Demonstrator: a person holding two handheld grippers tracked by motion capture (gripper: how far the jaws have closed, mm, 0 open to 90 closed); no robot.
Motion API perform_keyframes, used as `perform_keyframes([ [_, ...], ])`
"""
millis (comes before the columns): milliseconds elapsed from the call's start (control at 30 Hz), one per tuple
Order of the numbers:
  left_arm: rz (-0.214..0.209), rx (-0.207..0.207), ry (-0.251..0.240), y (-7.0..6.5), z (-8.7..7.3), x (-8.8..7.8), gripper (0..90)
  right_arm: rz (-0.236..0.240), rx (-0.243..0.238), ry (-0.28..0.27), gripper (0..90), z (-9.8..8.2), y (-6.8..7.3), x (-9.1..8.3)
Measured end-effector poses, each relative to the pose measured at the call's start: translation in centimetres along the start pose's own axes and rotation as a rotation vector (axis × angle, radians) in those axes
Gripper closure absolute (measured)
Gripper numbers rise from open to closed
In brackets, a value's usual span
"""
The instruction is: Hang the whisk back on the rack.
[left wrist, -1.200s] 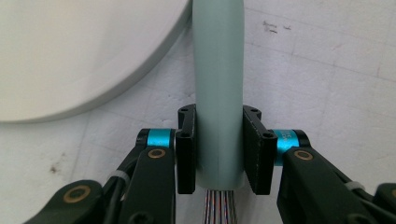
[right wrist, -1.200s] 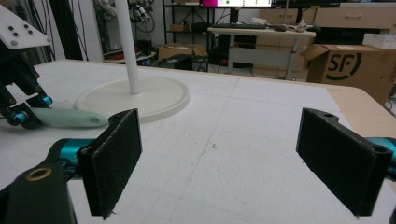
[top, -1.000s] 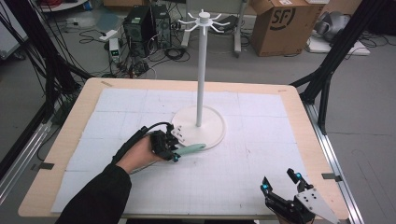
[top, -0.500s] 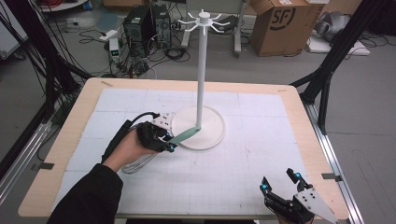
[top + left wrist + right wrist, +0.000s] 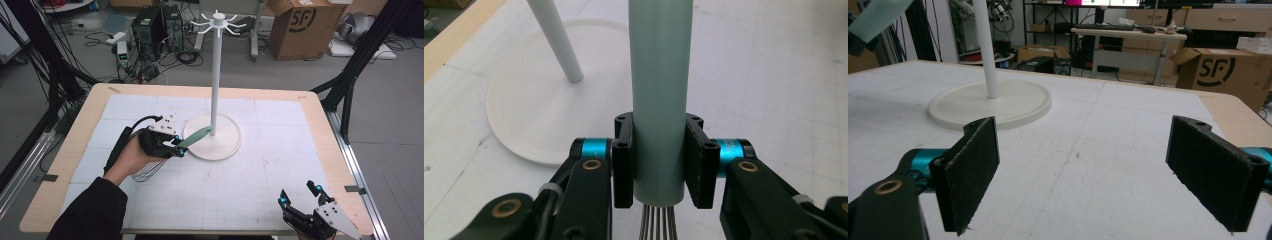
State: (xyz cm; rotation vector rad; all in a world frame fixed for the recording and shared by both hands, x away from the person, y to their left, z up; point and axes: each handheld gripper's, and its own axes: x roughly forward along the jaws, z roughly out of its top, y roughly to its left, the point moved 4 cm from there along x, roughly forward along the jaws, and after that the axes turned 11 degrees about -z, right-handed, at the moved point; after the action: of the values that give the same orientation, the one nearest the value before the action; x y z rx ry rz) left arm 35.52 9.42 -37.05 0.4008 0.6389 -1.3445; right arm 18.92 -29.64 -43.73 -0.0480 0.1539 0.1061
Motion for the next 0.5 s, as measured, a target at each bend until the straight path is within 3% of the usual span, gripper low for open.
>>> perform_keyframes([
  [300, 0.016, 0.014, -0.128, -0.2, 4.0, -3.4, 69.7, -0.004, 0.005, -0.004, 12.7, 0.1, 0.0, 0.0],
  [500, 0.008, 0.030, -0.191, -0.5, 7.0, -4.7, 69.7, -0.004, 0.007, -0.005, 12.6, 0.1, -0.1, 0.0],
])
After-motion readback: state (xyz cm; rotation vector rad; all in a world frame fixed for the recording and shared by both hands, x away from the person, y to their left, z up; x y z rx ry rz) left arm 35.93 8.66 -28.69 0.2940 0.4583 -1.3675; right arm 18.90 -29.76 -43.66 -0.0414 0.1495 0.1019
